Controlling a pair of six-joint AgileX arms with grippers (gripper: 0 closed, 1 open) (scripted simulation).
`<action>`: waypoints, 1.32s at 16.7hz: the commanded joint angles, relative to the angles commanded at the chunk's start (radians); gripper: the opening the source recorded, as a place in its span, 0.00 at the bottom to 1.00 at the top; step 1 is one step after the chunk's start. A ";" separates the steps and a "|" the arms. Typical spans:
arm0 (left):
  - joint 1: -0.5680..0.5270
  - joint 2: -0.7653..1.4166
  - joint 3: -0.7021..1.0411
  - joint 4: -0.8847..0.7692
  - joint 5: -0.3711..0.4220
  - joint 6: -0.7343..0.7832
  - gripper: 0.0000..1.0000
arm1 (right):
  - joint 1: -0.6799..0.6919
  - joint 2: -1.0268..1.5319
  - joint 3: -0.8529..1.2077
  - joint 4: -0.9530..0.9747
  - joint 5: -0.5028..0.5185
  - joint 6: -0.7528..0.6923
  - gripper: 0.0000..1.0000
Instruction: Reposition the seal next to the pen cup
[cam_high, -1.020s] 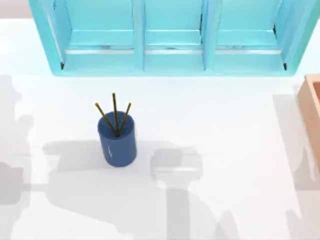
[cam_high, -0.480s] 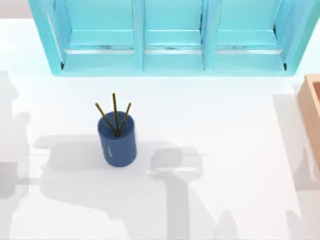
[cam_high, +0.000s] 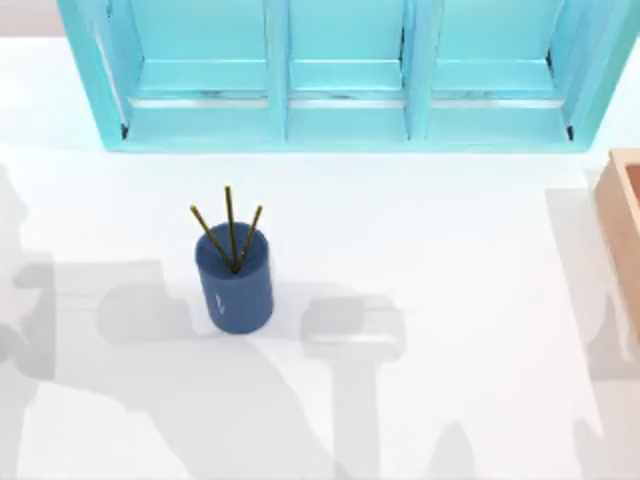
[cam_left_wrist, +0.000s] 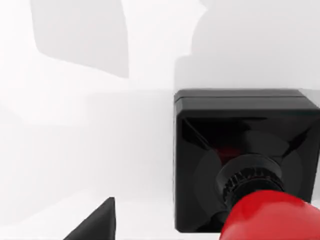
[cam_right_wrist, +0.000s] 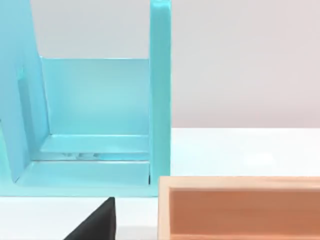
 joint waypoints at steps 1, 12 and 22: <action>0.001 0.009 -0.027 0.032 0.000 0.001 1.00 | 0.000 0.000 0.000 0.000 0.000 0.000 1.00; 0.002 0.020 -0.058 0.067 0.000 0.002 0.62 | 0.000 0.000 0.000 0.000 0.000 0.000 1.00; 0.002 0.020 -0.058 0.067 0.000 0.002 0.00 | 0.000 0.000 0.000 0.000 0.000 0.000 1.00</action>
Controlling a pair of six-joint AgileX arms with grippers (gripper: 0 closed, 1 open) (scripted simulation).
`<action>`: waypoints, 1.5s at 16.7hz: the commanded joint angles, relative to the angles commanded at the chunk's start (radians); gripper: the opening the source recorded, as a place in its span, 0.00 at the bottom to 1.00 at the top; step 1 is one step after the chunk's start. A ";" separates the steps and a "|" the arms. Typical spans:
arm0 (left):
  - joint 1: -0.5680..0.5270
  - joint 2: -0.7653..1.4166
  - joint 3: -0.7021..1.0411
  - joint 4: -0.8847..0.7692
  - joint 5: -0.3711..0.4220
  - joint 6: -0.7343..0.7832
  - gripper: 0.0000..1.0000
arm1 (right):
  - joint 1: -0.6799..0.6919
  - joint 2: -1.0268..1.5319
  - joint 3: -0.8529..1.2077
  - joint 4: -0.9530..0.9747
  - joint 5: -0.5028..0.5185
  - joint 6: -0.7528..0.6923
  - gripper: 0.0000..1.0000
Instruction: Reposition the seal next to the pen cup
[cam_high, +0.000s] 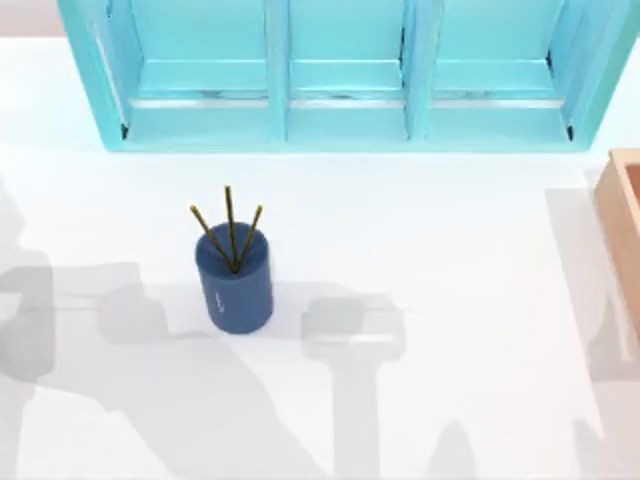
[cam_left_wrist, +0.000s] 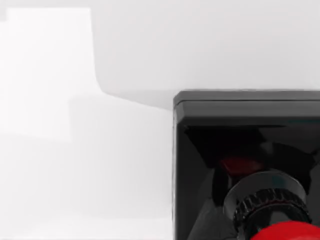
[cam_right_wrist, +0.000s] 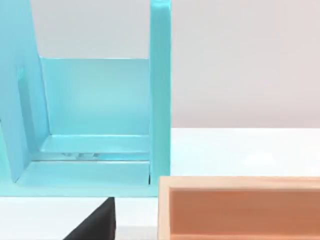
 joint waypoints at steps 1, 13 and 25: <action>0.000 0.000 0.000 0.000 0.000 0.000 0.00 | 0.000 0.000 0.000 0.000 0.000 0.000 1.00; -0.142 -0.027 0.138 -0.169 -0.001 -0.135 0.00 | 0.000 0.000 0.000 0.000 0.000 0.000 1.00; -0.442 -0.129 0.404 -0.535 0.000 -0.443 0.00 | 0.000 0.000 0.000 0.000 0.000 0.000 1.00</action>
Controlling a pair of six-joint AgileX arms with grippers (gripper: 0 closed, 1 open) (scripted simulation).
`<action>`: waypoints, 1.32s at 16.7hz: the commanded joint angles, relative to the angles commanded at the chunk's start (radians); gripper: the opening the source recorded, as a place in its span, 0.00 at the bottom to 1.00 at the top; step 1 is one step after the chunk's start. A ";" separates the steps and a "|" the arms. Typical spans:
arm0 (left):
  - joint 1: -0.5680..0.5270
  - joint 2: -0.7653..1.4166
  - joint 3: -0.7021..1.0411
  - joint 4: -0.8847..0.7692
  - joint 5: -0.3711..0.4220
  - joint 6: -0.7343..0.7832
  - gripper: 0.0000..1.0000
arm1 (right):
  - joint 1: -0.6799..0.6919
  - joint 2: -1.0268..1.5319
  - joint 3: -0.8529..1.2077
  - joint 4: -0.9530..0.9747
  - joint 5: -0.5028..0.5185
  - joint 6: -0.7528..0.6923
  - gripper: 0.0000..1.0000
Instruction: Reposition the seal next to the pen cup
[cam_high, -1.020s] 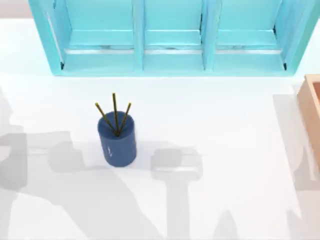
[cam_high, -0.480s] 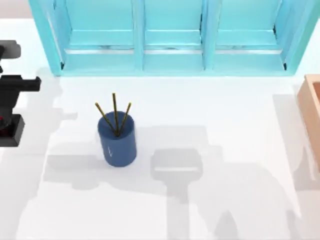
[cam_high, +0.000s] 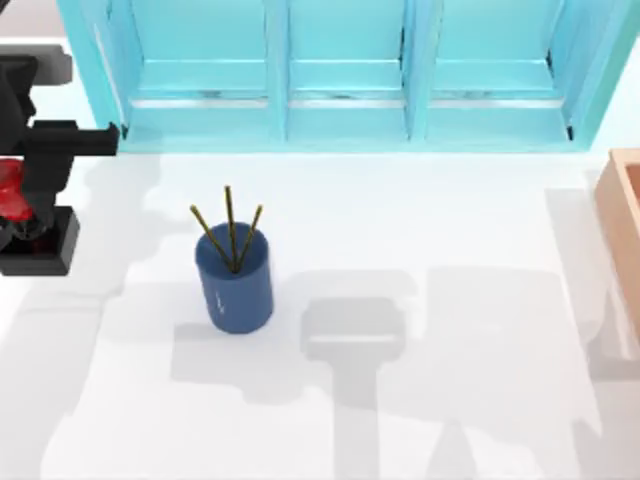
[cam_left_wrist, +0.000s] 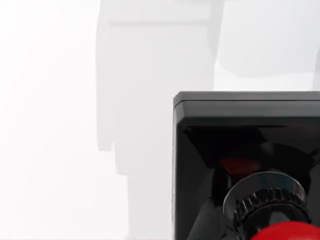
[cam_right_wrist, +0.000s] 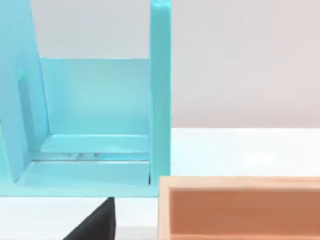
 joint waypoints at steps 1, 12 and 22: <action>-0.001 0.003 0.003 -0.001 0.000 -0.002 0.00 | 0.000 0.000 0.000 0.000 0.000 0.000 1.00; -0.141 0.295 0.412 -0.111 0.000 -0.137 0.00 | 0.000 0.000 0.000 0.000 0.000 0.000 1.00; -0.141 0.287 0.349 -0.057 0.000 -0.138 0.00 | 0.000 0.000 0.000 0.000 0.000 0.000 1.00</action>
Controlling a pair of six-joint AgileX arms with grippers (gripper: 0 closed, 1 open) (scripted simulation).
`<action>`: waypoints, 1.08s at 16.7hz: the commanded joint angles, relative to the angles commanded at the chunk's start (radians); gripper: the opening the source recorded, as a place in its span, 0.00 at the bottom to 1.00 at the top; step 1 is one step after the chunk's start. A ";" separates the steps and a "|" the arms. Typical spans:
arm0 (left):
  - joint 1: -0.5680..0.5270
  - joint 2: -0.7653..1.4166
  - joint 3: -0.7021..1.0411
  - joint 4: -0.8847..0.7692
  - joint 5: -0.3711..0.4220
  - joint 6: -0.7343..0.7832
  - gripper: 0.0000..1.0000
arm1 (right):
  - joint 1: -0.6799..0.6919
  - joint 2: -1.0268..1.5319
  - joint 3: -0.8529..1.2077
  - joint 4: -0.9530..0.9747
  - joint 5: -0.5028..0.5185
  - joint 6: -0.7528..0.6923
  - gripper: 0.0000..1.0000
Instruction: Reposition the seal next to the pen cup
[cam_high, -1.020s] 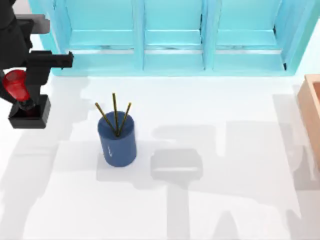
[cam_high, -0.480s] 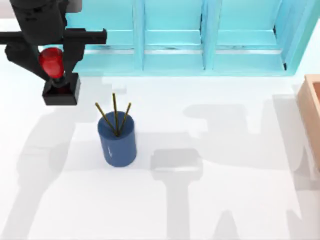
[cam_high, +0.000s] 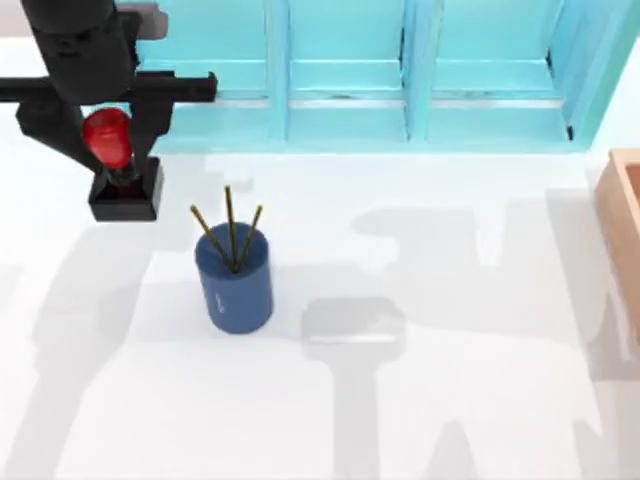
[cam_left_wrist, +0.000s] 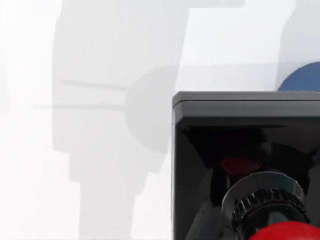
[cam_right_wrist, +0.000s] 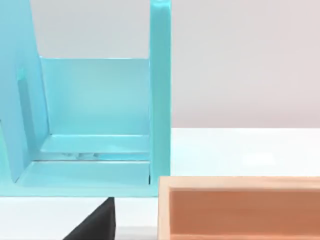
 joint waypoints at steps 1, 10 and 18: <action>-0.001 -0.001 -0.010 0.009 0.000 0.000 0.00 | 0.000 0.000 0.000 0.000 0.000 0.000 1.00; -0.001 -0.001 -0.012 0.011 0.000 0.000 0.45 | 0.000 0.000 0.000 0.000 0.000 0.000 1.00; -0.001 -0.001 -0.012 0.011 0.000 0.000 1.00 | 0.000 0.000 0.000 0.000 0.000 0.000 1.00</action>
